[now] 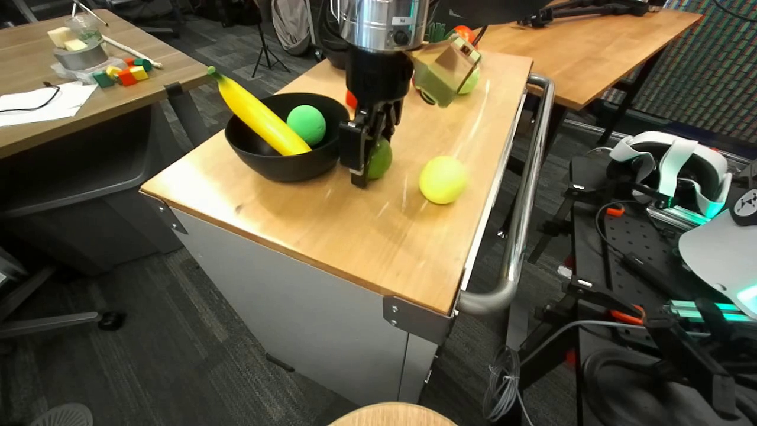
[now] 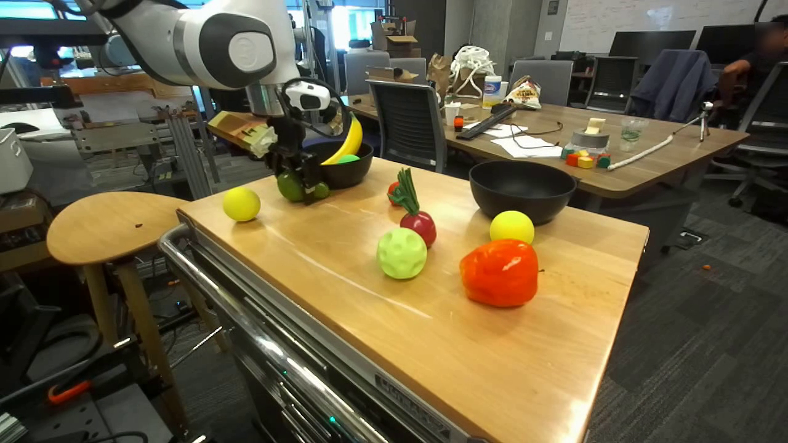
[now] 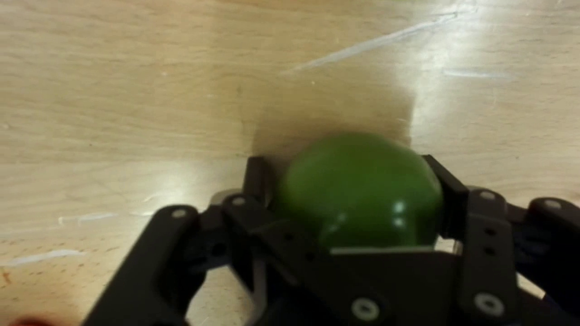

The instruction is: Place the toy fruits and vegetables in the black bowls

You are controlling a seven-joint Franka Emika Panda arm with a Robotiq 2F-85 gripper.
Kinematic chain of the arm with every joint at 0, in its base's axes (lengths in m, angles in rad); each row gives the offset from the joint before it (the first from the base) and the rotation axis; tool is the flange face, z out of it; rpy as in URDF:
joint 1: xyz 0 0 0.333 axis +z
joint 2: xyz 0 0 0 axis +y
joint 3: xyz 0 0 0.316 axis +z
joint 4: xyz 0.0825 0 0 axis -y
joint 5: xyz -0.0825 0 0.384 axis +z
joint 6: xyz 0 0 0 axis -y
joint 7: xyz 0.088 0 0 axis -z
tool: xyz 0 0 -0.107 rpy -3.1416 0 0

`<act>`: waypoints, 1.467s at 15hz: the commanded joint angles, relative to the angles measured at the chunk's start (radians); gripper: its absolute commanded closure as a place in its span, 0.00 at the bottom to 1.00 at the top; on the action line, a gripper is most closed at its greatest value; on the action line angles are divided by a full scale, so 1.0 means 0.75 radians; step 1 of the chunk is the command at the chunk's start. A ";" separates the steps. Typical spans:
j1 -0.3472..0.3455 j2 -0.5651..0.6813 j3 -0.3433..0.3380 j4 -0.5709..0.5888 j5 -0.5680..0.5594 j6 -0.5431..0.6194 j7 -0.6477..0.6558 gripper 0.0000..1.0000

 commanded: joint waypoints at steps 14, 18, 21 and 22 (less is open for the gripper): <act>0.029 -0.373 0.073 0.043 -0.363 -0.418 -0.152 0.52; -0.028 -0.233 0.015 0.131 -0.360 -0.180 -0.169 0.52; -0.044 -0.111 -0.007 0.198 -0.286 -0.096 -0.213 0.52; -0.042 -0.078 -0.005 0.219 -0.254 -0.085 -0.230 0.52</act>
